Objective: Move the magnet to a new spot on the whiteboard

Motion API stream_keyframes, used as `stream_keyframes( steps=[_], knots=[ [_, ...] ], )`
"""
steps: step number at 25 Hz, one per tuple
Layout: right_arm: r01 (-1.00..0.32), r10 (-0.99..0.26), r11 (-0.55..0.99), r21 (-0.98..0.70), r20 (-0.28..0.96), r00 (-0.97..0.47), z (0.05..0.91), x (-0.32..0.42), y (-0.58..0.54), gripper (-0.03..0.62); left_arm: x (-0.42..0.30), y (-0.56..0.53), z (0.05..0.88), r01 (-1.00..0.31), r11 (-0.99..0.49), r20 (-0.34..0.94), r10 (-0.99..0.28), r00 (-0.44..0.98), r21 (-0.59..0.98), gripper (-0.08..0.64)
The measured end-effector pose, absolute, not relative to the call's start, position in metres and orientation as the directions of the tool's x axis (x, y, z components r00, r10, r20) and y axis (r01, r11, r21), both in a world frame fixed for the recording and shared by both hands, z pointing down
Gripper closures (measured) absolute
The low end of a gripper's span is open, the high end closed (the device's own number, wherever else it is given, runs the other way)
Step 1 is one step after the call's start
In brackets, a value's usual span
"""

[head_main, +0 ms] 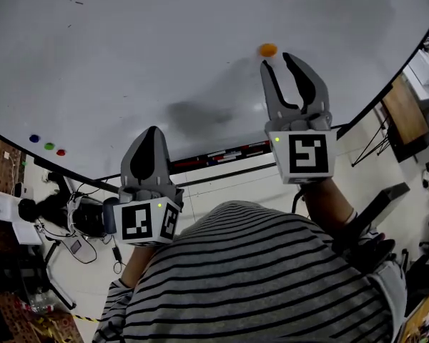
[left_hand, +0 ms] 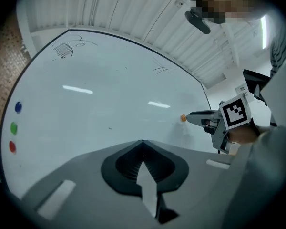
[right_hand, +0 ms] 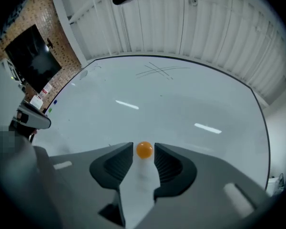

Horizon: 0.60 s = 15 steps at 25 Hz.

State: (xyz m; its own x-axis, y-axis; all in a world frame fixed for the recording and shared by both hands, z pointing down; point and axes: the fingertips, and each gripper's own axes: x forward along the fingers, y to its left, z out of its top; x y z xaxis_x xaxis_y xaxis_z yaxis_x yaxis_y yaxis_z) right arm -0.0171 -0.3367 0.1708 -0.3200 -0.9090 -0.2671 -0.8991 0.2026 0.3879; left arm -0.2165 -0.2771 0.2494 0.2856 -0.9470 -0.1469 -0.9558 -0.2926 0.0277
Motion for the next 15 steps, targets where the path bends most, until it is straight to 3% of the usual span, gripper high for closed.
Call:
stream_keyframes(
  steps=[15],
  knots=[
    [-0.916,-0.921,0.133,0.38,-0.295,-0.256,0.172,-0.021,-0.359,0.472,-0.236,-0.294,0.26,-0.956,-0.288,-0.138,-0.95,0.28,0.047,0.544]
  ],
)
